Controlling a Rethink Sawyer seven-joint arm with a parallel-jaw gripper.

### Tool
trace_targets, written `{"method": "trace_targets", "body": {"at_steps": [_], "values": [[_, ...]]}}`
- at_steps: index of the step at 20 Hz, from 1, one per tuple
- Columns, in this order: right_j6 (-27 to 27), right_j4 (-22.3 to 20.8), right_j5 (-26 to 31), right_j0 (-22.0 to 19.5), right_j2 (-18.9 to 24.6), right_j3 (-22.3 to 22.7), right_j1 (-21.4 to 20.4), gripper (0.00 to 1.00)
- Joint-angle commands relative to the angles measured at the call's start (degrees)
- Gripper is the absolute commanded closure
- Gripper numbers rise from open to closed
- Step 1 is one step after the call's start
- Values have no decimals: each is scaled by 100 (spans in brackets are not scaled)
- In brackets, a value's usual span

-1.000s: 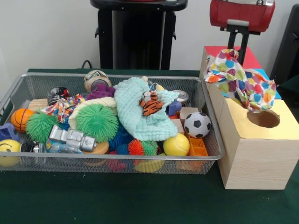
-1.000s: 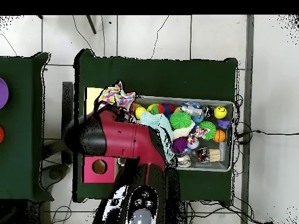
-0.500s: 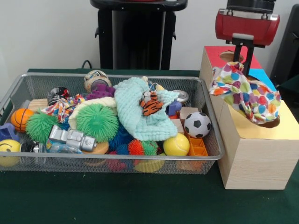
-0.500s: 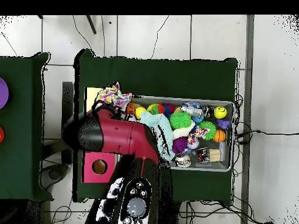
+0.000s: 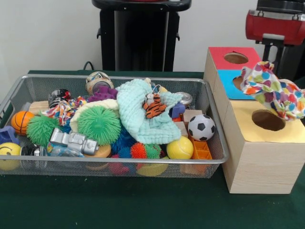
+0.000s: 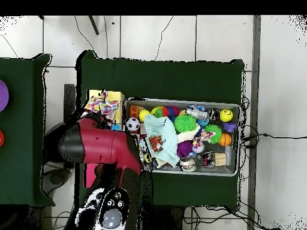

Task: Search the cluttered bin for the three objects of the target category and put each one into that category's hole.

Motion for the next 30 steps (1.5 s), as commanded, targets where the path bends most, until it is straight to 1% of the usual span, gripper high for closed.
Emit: {"method": "trace_targets", "body": {"at_steps": [1, 5, 11, 16, 19, 30], "values": [[1792, 401, 112, 187, -82, 649, 121, 100], [1737, 456, 118, 228, -154, 545, 189, 100], [1631, 443, -91, 160, -201, 417, 370, 100], [1513, 408, -440, 12, -116, 346, 562, 100], [1512, 398, -543, 11, -169, 275, 677, 100], [1584, 518, -690, 108, -249, 224, 851, 100]]}}
